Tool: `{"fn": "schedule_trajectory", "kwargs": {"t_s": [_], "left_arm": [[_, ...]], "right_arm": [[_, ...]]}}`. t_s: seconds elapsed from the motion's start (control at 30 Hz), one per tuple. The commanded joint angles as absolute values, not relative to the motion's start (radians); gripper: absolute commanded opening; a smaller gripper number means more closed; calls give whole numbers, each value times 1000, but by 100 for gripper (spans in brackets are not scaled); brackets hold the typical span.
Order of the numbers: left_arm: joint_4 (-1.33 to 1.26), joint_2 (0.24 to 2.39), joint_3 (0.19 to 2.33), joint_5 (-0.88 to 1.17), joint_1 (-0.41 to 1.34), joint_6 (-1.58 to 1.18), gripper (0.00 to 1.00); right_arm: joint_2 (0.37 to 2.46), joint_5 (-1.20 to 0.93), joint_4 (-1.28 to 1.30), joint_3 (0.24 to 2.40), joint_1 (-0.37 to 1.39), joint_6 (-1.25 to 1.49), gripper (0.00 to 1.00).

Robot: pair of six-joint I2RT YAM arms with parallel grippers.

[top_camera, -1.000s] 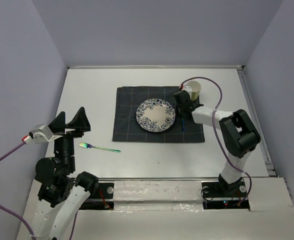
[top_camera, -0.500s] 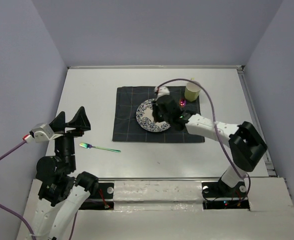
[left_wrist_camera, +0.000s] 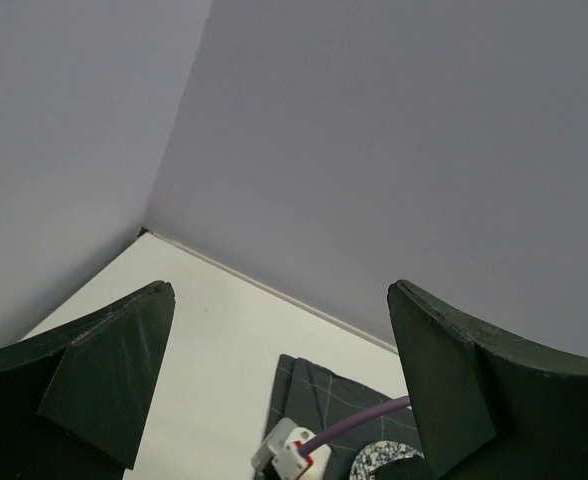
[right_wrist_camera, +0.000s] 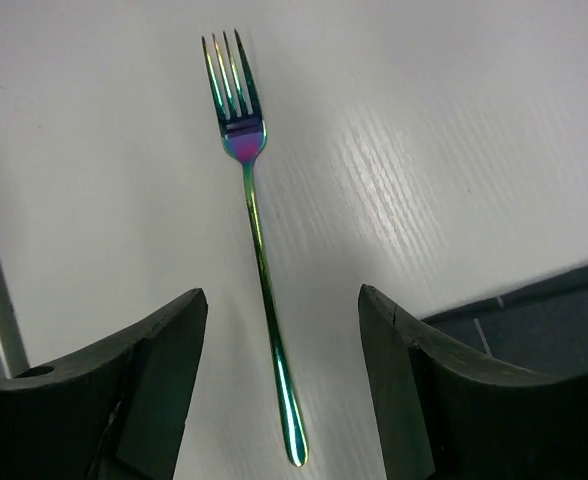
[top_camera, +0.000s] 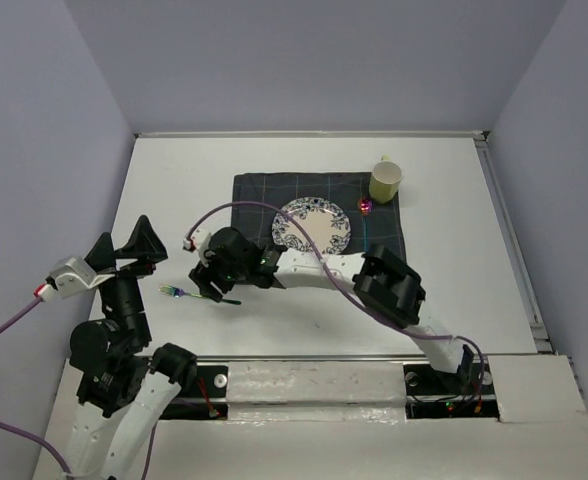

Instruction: Set the dinner table for one person

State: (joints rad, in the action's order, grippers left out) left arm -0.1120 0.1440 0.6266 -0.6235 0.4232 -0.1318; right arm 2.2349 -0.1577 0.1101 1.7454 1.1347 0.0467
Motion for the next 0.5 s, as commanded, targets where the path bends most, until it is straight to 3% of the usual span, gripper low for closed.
{"fn": "schedule_trajectory", "kwargs": {"t_s": [0.0,0.3,0.43,0.47], "left_arm": [[-169,170,620,-655,403,-121,99],[-175,184,615,-643,379,-124,99],[-176,181,615,-630,368,-130,99],[-176,179,615,-629,365,-130,99]], "right_arm": [[2322,-181,189,1885,1160,-29,69],[2437,-160,253,1979,1192,-49,67],[2474,-82,267,1979,1239,-67,57],[2489,-19,275,1977,1249,-72,46]]}}
